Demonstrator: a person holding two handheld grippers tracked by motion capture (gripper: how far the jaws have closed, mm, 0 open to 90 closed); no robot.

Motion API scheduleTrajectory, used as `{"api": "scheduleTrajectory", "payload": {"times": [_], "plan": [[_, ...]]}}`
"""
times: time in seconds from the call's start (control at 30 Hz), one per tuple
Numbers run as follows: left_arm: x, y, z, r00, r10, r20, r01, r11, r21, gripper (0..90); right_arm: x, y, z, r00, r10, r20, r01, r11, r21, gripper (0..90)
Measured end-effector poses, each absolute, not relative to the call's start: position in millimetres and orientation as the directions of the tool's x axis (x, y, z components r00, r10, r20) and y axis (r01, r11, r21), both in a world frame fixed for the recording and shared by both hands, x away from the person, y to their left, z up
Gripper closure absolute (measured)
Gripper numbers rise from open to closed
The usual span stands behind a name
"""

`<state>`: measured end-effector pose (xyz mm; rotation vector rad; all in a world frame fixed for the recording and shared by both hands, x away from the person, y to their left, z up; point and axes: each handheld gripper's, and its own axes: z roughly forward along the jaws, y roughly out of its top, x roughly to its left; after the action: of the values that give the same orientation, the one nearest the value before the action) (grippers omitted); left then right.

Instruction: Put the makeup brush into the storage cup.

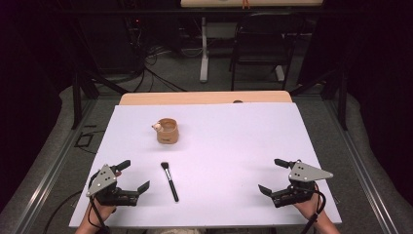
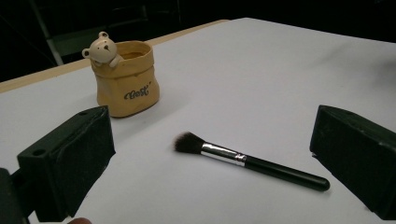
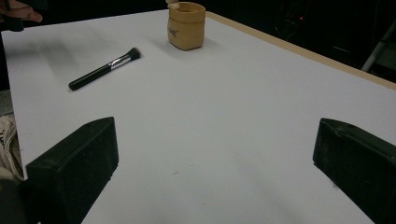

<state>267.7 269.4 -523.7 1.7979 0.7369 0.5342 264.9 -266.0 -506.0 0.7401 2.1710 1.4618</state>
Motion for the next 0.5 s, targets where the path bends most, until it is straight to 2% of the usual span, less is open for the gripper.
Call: {"api": "scheduleTrajectory", "payload": {"times": [0.5], "plan": [[267.5, 265.3, -522.1, 0.694, 0.720, -0.003, 0.256, -0.243, 0.936, 0.0, 265.1, -265.2, -506.2, -0.773, 0.633, -0.051, 0.194, 0.311, 0.930, 0.0]]}}
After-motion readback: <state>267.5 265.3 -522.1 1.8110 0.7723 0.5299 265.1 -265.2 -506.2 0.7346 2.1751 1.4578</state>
